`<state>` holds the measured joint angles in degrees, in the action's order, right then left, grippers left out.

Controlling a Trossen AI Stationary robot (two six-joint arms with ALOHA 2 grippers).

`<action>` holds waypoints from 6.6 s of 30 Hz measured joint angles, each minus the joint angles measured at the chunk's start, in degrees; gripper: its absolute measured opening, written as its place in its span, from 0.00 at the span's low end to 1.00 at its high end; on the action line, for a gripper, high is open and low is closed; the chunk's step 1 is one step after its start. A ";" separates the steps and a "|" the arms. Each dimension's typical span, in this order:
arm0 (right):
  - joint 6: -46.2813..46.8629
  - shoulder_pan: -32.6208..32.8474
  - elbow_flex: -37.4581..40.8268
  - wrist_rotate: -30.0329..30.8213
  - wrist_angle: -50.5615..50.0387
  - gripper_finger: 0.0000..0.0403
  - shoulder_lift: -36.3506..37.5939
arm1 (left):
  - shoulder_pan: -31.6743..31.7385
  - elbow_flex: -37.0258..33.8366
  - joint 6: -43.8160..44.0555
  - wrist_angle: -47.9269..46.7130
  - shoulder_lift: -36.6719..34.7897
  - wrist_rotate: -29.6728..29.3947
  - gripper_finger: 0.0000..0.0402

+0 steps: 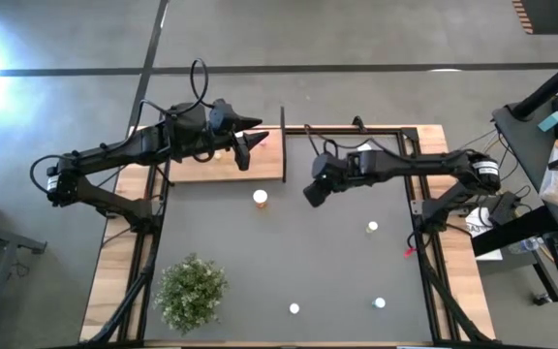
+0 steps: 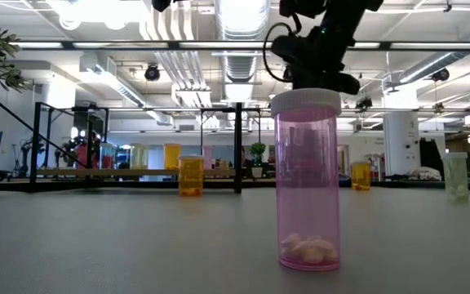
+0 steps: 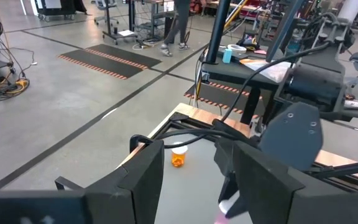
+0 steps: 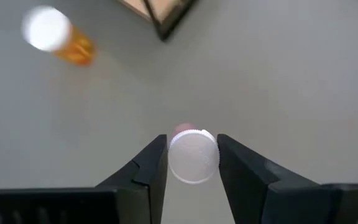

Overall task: Pick and place medicine bottles onto shelf by color
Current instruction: Move the top pink pill bottle to the middle of the table, then move the top orange pill bottle to the middle of the table

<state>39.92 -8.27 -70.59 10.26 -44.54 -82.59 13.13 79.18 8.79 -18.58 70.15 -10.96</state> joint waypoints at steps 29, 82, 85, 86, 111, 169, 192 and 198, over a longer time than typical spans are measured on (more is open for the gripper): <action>-10.62 0.53 -20.81 -4.29 -3.11 0.31 -24.15 | -0.02 0.00 0.01 -0.01 0.02 0.00 0.43; -14.05 1.09 -29.53 -4.70 -3.36 0.49 -34.18 | -0.02 0.00 -0.14 -0.54 0.02 0.00 0.43; -14.03 1.09 -29.51 -4.70 -5.03 0.53 -33.19 | -0.02 0.00 -0.14 -0.54 0.02 0.00 0.43; -14.05 1.07 -29.51 -4.70 -5.66 0.53 -32.63 | -0.02 0.00 -0.14 -0.54 0.02 0.00 0.43; -14.70 -7.49 -6.87 11.72 -26.49 0.55 -7.85 | -0.02 0.00 -0.08 -4.08 0.00 0.02 0.43; -19.58 -36.94 6.14 5.82 -5.20 0.55 -7.70 | -0.02 0.00 0.03 -4.41 0.00 -0.23 0.43; -18.33 -36.87 1.86 4.52 -4.46 0.55 -2.75 | -0.02 0.00 0.03 -4.36 0.00 -0.28 0.43; -18.05 -36.87 1.05 1.85 -4.43 0.55 -2.75 | -0.02 0.00 0.00 -4.36 0.00 -0.28 0.43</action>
<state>21.87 -45.15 -69.54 12.11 -48.97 -85.34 13.10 79.18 8.79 -22.94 70.15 -11.25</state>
